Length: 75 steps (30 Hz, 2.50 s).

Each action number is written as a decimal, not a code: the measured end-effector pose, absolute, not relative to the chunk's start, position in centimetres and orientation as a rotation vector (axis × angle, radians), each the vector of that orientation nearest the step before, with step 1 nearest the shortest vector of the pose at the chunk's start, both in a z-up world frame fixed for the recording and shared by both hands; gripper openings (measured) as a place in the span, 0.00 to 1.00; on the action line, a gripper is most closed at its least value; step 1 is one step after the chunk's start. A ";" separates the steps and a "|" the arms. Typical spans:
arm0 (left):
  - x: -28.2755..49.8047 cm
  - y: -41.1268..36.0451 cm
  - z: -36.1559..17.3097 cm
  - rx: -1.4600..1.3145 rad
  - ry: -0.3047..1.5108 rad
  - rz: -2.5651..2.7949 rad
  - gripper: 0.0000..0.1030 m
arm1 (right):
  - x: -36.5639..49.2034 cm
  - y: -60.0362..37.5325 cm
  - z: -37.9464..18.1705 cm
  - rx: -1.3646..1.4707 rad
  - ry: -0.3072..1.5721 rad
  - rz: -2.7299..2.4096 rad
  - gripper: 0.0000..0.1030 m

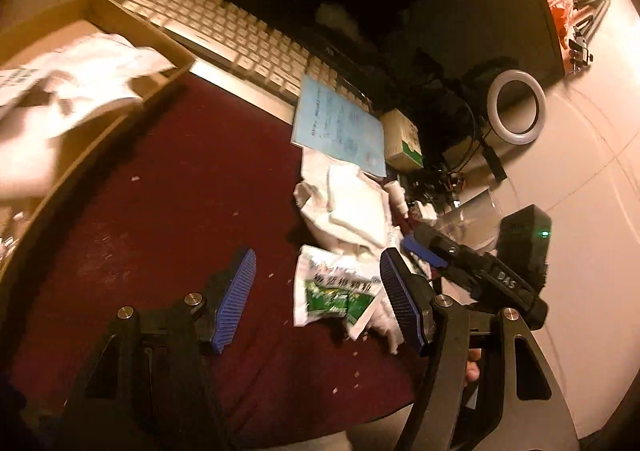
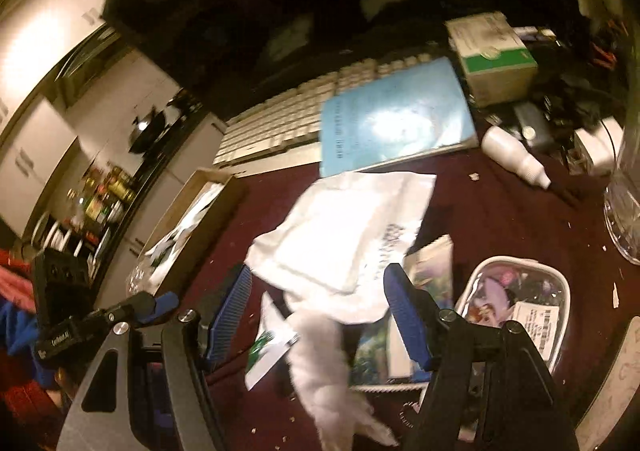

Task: Organize soft objects
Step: 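Reach both grippers toward the white cloth and green sachet on the desk, then grasp the white towel with the right gripper while the left gripper grasps a white paper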

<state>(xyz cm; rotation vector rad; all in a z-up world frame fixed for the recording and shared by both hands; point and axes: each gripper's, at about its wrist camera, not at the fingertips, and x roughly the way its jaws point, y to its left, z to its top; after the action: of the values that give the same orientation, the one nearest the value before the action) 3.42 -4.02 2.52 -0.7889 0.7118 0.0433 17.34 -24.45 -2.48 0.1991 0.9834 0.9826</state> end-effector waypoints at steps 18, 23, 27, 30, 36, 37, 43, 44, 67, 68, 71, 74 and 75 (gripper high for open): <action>12.9 -3.0 -0.6 -0.941 0.793 -0.045 0.44 | 17.5 -21.6 -3.7 0.017 0.970 0.935 0.49; 13.2 -2.2 -2.1 -1.005 0.795 -0.042 0.11 | 17.0 -21.4 -3.9 0.016 0.969 0.959 0.49; 11.0 -0.7 -0.8 -1.030 0.715 -0.071 0.09 | 16.8 -22.7 -2.8 0.075 0.954 0.993 0.50; 8.4 1.0 0.7 -1.053 0.639 -0.088 0.08 | 16.7 -23.4 -2.3 0.100 0.958 1.003 0.57; 2.8 3.0 2.8 -1.045 0.559 -0.064 0.08 | 16.3 -21.4 -3.2 0.032 1.004 0.988 0.57; 2.2 3.1 2.8 -1.040 0.556 -0.056 0.08 | 16.3 -21.1 -3.3 0.023 1.011 0.982 0.57; -0.5 2.9 2.0 -1.053 0.562 -0.028 0.08 | 16.0 -19.6 -3.9 -0.063 1.053 0.958 0.46; -0.7 2.9 1.8 -1.061 0.562 -0.028 0.08 | 16.0 -19.5 -4.0 -0.066 1.066 0.966 0.43; -1.8 3.0 0.2 -1.083 0.603 -0.004 0.08 | 14.0 -19.4 -4.1 -0.137 1.091 0.989 0.29; -1.8 3.0 0.2 -1.085 0.605 -0.006 0.08 | 14.1 -19.3 -4.3 -0.142 1.094 0.986 0.30; -1.7 3.0 0.0 -1.086 0.608 -0.009 0.08 | 14.5 -18.7 -4.9 -0.161 1.118 0.985 0.44; -1.8 2.8 0.1 -1.080 0.607 -0.010 0.08 | 14.4 -18.6 -4.8 -0.164 1.107 0.977 0.43; -1.8 2.8 0.1 -1.079 0.607 -0.010 0.08 | 14.2 -18.6 -4.9 -0.171 1.115 0.994 0.41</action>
<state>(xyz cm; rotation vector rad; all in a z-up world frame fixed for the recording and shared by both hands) -1.78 2.83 0.07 -1.0787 0.6072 -0.0103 14.17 -18.56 -4.89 -0.1708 1.1146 0.9945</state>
